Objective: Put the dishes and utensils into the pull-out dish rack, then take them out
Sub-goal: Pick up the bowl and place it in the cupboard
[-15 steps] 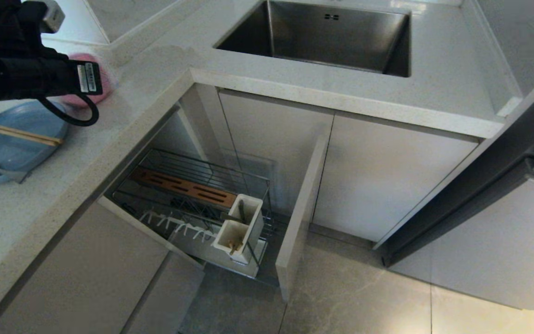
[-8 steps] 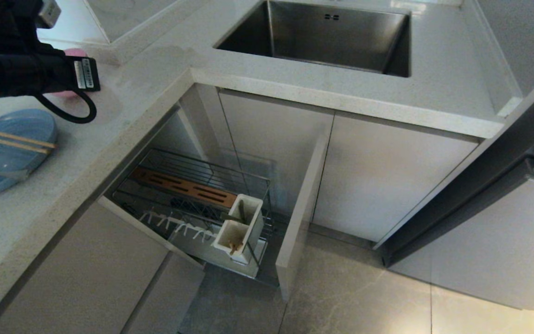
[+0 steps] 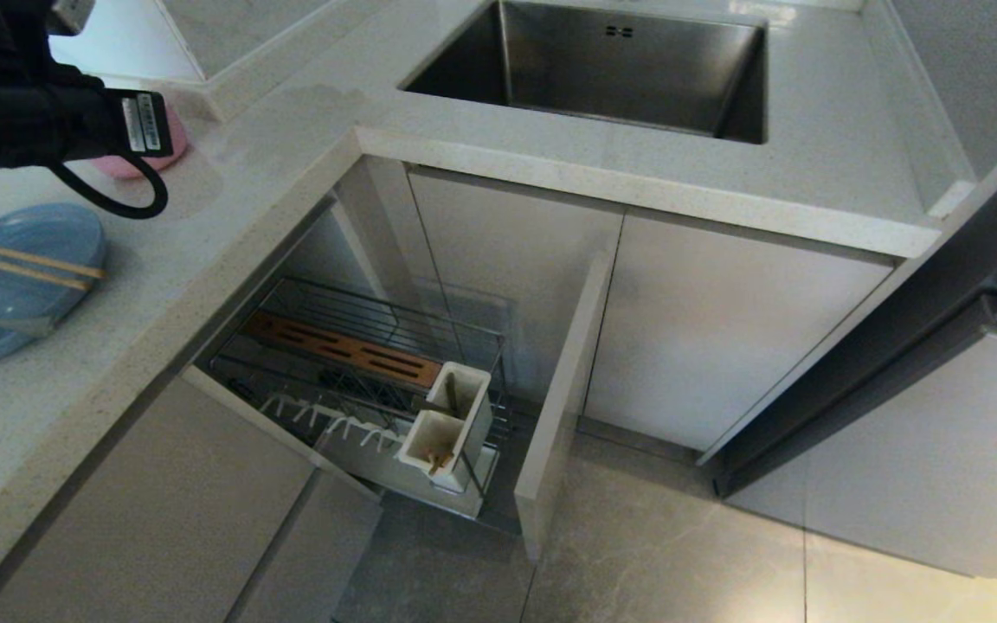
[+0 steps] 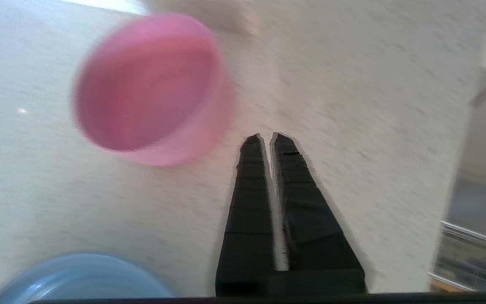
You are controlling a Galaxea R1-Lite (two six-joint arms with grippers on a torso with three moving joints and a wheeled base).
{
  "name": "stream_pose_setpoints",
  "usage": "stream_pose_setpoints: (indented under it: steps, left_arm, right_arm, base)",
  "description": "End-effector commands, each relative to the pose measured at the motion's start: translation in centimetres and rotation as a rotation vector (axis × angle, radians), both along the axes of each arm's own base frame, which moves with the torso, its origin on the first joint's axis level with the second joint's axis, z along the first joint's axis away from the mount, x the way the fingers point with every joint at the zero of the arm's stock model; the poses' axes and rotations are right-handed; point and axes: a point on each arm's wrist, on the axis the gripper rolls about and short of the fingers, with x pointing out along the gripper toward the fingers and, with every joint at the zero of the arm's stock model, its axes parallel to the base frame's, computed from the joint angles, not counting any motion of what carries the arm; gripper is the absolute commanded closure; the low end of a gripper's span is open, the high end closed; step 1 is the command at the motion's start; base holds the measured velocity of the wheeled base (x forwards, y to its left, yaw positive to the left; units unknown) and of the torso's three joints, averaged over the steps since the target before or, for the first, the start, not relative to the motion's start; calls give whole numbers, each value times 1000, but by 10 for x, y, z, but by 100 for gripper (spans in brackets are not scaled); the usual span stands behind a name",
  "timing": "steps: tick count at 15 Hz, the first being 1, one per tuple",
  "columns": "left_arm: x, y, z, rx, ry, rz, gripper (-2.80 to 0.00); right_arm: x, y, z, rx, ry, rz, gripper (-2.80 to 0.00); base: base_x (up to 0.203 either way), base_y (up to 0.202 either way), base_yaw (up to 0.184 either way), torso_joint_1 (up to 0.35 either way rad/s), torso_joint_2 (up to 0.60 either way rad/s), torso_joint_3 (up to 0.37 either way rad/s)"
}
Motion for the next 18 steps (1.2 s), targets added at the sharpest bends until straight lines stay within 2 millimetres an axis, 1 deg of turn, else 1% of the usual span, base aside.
stream_pose_setpoints:
  steps: [1, 4, 6, 13, 18]
  left_arm:
    - [-1, 5, 4, 4, -15, 19, -280]
    - [5, 20, 7, 7, -33, 67, -280]
    - [11, 27, 6, 8, -32, 84, -280]
    - [40, 46, -17, 16, -10, 110, -280]
    - [44, 47, -20, 13, -3, 74, -280]
  right_arm:
    - [0, 0, 0, 0, 1, 0, 0]
    - [0, 0, 0, 0, 1, 0, 0]
    - [0, 0, 0, 0, 1, 0, 0]
    - [0, 0, 0, 0, 1, 0, 0]
    - [0, 0, 0, 0, 1, 0, 0]
  base:
    - [0, 0, 0, 0, 0, 0]
    - [0, 0, 0, 0, 0, 0]
    - [0, 0, 0, 0, 0, 0]
    - [0, 0, 0, 0, 0, 0]
    - [0, 0, 0, 0, 0, 0]
